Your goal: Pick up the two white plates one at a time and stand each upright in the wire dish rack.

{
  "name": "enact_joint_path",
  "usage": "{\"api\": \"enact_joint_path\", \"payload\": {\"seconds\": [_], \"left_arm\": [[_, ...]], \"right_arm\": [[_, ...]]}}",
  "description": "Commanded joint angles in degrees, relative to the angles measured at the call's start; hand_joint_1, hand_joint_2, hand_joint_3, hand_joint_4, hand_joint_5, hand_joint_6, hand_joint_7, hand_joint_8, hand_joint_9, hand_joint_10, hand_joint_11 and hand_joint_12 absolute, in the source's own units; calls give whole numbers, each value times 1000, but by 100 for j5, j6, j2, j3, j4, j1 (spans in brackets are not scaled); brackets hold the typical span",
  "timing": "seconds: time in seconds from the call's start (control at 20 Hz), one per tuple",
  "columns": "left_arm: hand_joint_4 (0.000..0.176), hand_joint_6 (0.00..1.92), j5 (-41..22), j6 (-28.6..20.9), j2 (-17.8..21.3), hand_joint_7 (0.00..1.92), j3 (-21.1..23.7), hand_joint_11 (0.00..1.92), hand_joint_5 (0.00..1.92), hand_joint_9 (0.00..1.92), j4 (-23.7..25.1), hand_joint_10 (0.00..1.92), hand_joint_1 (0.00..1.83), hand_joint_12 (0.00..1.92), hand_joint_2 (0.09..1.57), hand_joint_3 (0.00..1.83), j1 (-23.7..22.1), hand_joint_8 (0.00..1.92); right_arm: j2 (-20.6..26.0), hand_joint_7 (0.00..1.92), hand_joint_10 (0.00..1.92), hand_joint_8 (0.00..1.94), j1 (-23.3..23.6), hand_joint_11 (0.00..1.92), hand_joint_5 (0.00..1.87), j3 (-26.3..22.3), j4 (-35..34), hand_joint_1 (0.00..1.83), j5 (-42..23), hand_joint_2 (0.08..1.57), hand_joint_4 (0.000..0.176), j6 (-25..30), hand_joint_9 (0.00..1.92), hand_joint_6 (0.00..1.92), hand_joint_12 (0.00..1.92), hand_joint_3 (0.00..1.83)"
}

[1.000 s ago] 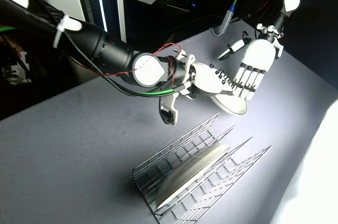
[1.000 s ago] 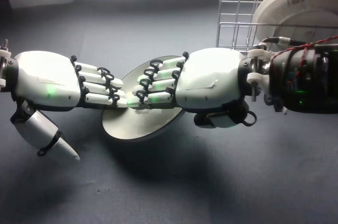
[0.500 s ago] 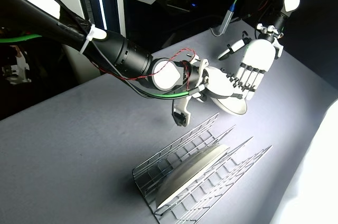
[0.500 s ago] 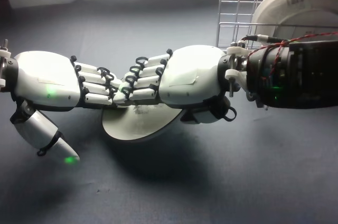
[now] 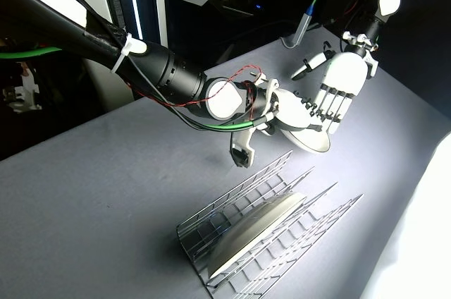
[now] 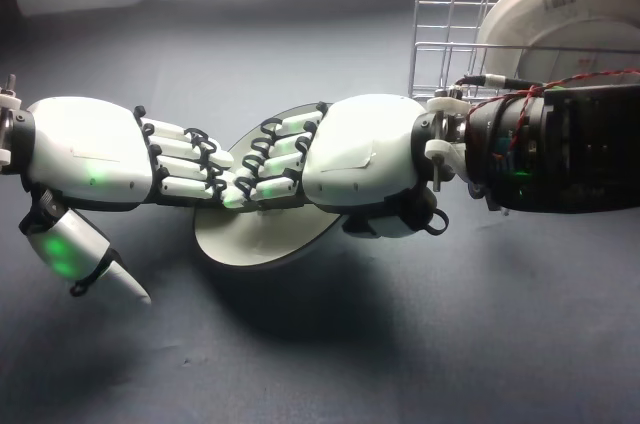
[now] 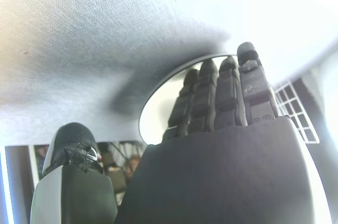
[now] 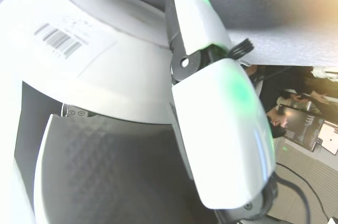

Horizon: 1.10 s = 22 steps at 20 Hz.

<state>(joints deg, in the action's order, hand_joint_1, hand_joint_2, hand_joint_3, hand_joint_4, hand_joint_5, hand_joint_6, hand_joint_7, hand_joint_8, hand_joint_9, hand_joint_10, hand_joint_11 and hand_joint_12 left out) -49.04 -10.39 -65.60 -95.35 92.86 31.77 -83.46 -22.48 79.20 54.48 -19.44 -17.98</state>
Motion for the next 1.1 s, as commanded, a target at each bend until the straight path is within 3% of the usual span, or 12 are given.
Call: {"api": "enact_joint_path", "payload": {"seconds": [0.0,0.05,0.1,0.15,0.2,0.25,0.3,0.65,0.9,1.05], "left_arm": [[0,9,-137,-7,-61,27,-23,13,49,9,2,3,0,6,1013,0,18,8],[0,10,-137,-7,-61,30,-25,26,54,12,2,4,0,12,1015,0,18,9],[0,9,-137,-7,-61,31,-25,20,53,8,2,3,0,10,1019,2,18,8],[0,6,-137,-7,-61,25,-25,9,48,1,1,0,0,5,1012,0,18,5],[0,7,-137,-7,-61,31,-25,14,53,9,1,4,0,8,1005,0,19,7],[0,7,-137,-7,-61,31,-26,14,53,9,1,4,0,8,1005,0,20,7],[0,2,-137,-7,-61,20,-26,7,43,2,1,0,0,5,1012,0,20,1],[0,4,-300,-46,109,29,54,20,52,10,-70,4,0,11,1020,2,-172,4],[0,6,-628,-45,541,43,297,27,65,22,-229,6,0,17,1018,1,-650,6],[0,0,-785,-65,984,31,705,19,47,14,-309,2,0,15,1010,0,-864,0]], "right_arm": [[15,513,71,24,12,12,466,-6,-143,1300,-445,1266,0,-13,506,41,1246,3],[15,672,84,28,8,216,640,-6,-143,1309,-445,1261,0,-13,664,53,1274,0],[15,818,97,35,4,424,727,-6,-143,1150,-445,1242,0,-13,803,1053,1208,0],[15,871,124,883,-1,575,805,-6,-143,1179,-445,1190,0,-13,924,1227,1158,9],[15,944,1016,933,-4,704,861,-6,-143,1330,-445,1154,0,-14,892,1129,1208,0],[16,944,1016,933,-6,704,861,-6,-143,1330,-445,1154,0,-14,892,1129,1208,0],[17,964,1163,968,-8,804,844,-6,-143,1372,-446,1124,0,-15,959,1090,1254,0],[51,923,1208,1049,-17,781,856,-7,-144,1370,-465,1134,0,-17,919,1098,1279,0],[69,930,1199,1052,-23,791,835,-8,-144,1371,-559,1135,0,-17,923,1118,1275,1],[122,905,1252,1079,17,753,819,-22,-145,1366,-754,1147,0,-17,890,1151,1323,1]]}}
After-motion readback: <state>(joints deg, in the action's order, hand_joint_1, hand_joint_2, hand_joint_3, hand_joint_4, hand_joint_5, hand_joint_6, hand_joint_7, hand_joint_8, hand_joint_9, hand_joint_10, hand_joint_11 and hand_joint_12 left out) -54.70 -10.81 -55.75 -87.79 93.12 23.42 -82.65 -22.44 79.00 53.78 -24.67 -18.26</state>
